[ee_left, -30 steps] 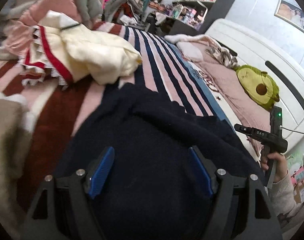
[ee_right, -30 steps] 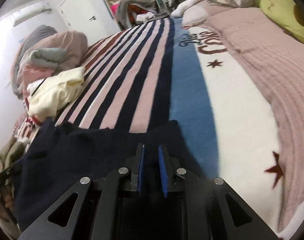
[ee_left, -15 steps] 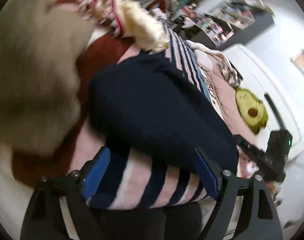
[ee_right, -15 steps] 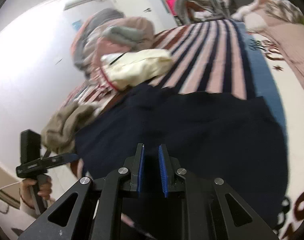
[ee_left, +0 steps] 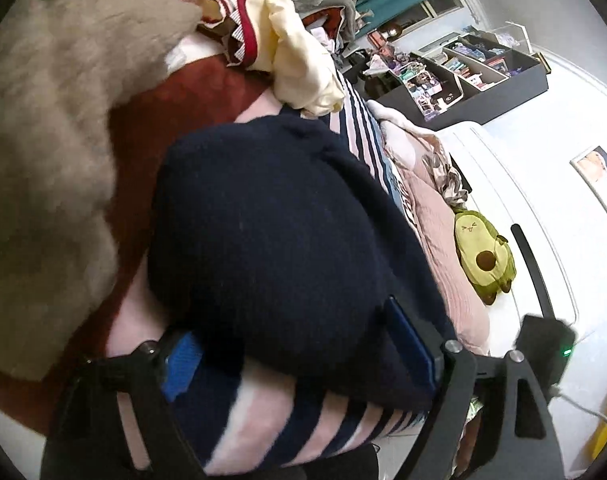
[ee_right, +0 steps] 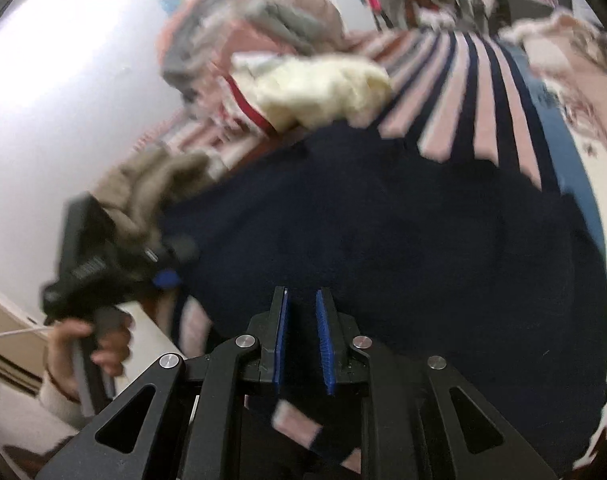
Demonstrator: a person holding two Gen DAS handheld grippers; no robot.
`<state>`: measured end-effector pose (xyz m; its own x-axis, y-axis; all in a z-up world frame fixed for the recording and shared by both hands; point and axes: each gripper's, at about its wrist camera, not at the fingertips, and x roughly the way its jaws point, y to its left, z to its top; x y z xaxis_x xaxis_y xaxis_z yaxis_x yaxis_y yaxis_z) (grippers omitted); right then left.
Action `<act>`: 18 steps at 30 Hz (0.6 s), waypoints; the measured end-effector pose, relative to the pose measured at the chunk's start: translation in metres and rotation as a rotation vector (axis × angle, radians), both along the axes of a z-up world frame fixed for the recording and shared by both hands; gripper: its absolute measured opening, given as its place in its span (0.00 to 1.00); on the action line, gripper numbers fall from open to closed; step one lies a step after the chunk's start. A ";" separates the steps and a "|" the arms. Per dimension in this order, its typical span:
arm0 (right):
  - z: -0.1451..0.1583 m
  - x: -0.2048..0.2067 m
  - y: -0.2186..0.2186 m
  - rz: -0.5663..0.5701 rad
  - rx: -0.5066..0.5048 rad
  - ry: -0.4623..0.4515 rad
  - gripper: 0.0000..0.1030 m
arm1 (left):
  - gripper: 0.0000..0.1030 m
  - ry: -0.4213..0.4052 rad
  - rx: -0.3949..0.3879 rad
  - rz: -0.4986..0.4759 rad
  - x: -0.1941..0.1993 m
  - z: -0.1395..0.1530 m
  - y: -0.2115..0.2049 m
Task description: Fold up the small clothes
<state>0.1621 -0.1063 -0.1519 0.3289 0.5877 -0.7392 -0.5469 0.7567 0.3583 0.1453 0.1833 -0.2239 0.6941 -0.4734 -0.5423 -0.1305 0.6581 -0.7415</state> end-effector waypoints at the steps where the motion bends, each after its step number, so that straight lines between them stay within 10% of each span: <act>1: -0.007 0.003 0.000 -0.008 0.001 0.026 0.05 | 0.79 -0.002 0.003 0.004 0.002 0.000 -0.001; 5: -0.019 0.003 0.002 -0.025 0.008 0.038 0.05 | 0.76 -0.012 0.023 0.021 0.013 0.003 -0.006; 7: -0.019 0.002 0.003 -0.029 0.002 0.033 0.05 | 0.45 -0.022 0.055 0.031 0.017 0.009 -0.008; 10: -0.017 0.001 0.001 -0.023 0.007 0.030 0.05 | 0.24 -0.062 0.128 0.019 0.025 0.025 -0.012; 18: 0.007 -0.003 -0.029 -0.055 0.125 -0.012 0.11 | 0.16 -0.287 0.363 -0.120 0.035 0.106 -0.069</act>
<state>0.1587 -0.1350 -0.1452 0.3714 0.6561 -0.6570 -0.5110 0.7352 0.4453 0.1799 0.1147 -0.1178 0.7919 -0.3749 -0.4820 0.1386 0.8791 -0.4560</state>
